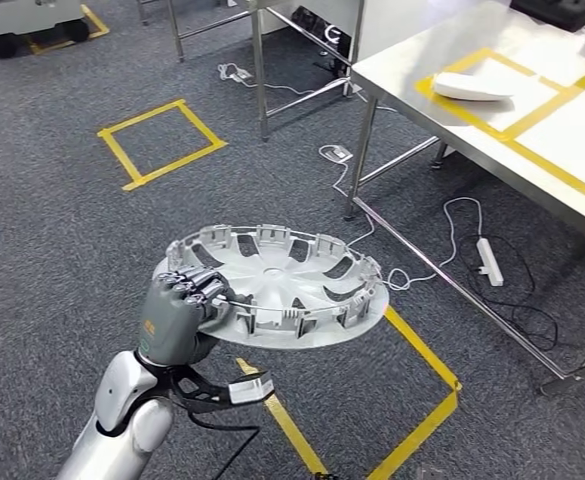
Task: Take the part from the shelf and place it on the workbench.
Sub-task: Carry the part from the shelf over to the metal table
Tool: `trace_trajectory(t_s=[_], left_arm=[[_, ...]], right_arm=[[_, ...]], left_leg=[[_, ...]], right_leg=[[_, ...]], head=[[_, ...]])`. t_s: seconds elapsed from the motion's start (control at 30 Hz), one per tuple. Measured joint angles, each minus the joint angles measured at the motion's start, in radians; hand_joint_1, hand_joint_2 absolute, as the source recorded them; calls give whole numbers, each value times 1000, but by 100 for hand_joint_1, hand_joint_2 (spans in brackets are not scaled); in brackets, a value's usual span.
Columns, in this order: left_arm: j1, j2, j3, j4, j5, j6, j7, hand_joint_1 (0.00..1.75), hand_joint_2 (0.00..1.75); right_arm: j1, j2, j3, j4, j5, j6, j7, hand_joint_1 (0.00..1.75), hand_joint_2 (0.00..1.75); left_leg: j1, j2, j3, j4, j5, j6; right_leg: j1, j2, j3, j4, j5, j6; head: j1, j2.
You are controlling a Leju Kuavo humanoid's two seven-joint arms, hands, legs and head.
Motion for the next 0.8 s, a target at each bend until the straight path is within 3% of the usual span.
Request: trace_trajectory(t_s=[0.03, 0.1, 0.17, 0.23, 0.27, 0.33, 0.4, 0.43, 0.47, 0.5, 0.53, 0.6, 0.63, 0.67, 0.73, 0.8], left_arm=[[0, 0, -5, 0, 8, 2, -9, 175, 175], [-2, 0, -15, 0, 29, 8, -26, 175, 175], [-7, -1, -24, -1, 44, 16, -40, 175, 175], [-12, -2, -31, -1, 51, 19, -45, 175, 175], [-13, -2, -34, -1, 52, 19, -47, 175, 175], [-16, -3, -37, -2, 56, 20, -50, 175, 175], [-16, -2, -39, -3, 72, 22, -62, 175, 175], [-16, -1, -40, -3, 82, 23, -69, 175, 175], [-16, 0, -40, -3, 91, 24, -75, 175, 175], [-16, 0, -41, -3, 98, 24, -79, 175, 175], [-16, 1, -41, -3, 102, 24, -82, 175, 175], [-17, 1, -41, -3, 108, 24, -84, 175, 175], [-18, 1, -42, -3, 111, 24, -84, 175, 175], [-18, 1, -42, -3, 114, 24, -84, 175, 175], [-20, -1, -42, -3, 121, 23, -84, 175, 175], [-21, -6, -41, -3, 126, 23, -83, 175, 175]], right_arm=[[0, 0, 0, 0, 2, -1, 0, 0, 0], [-1, 0, 0, 0, 5, -3, 0, 0, 0], [-4, 1, 0, 0, 8, -3, 0, 0, 0], [-4, 1, 0, 0, 11, -3, 0, 0, 0], [-3, 1, 0, -1, 11, -3, 0, 0, 0], [-4, 1, 0, -1, 12, -4, 0, 0, 0], [-6, 1, 0, -1, 13, -4, 0, 0, 0], [-7, 1, 0, -1, 14, -4, 0, 0, 0], [-6, 1, 0, -1, 14, -4, 0, 0, 0], [-6, 1, 0, -1, 14, -4, 0, 0, 0], [-5, 1, 0, -1, 14, -4, 0, 0, 0], [-5, 2, 0, -1, 15, -4, 0, 0, 0], [-6, 2, 0, -1, 15, -5, 0, 0, 0], [-6, 3, 0, -1, 17, -7, 0, 0, 0], [-4, 3, 1, -1, 28, -15, 3, 0, 0], [-1, 3, 5, -1, 47, -27, 8, 0, 0]], left_leg=[[1, 13, 5, 0, -4, -3], [-1, 33, 14, 1, -12, -13], [-8, 48, 21, 1, -18, -23], [-10, 64, 28, -2, -23, -31], [-7, 59, 32, 1, -29, -36], [-2, 17, 14, 54, -67, -43], [-1, -26, -51, 187, -130, -43], [-2, -33, -87, 252, -150, -42], [-2, -35, -112, 292, -153, -40], [-3, -37, -120, 294, -134, -36], [-3, -42, -110, 255, -95, -31], [-4, -76, -62, 125, -11, -19], [-3, -94, -40, 66, 11, -16], [-3, -107, -27, 32, 18, -15], [-3, -104, -18, 10, 12, -16], [-1, -86, -15, 2, 16, -9]], right_leg=[[-2, -9, 28, -56, 35, 2], [1, -52, 103, -195, 89, 0], [8, -76, 137, -255, 97, -14], [10, -57, 140, -257, 94, -32], [9, -45, 142, -259, 94, -39], [5, -22, 148, -262, 94, -52], [6, 3, 152, -262, 92, -60], [8, 17, 154, -262, 91, -62], [10, 32, 157, -261, 90, -63], [11, 47, 160, -261, 89, -64], [12, 62, 163, -261, 89, -64], [14, 90, 168, -260, 86, -61], [14, 103, 166, -258, 85, -59], [13, 113, 163, -257, 85, -54], [10, 130, 154, -257, 87, -43], [9, 103, 140, -243, 76, -32]], head=[[0, 0], [1, 0], [1, 0], [0, 0], [-1, 0], [-5, 0], [-9, 0], [-10, 0], [-10, 0], [-10, 0], [-10, 0], [-9, 0], [-10, 0], [-9, 0], [-9, 0], [-7, 0]])
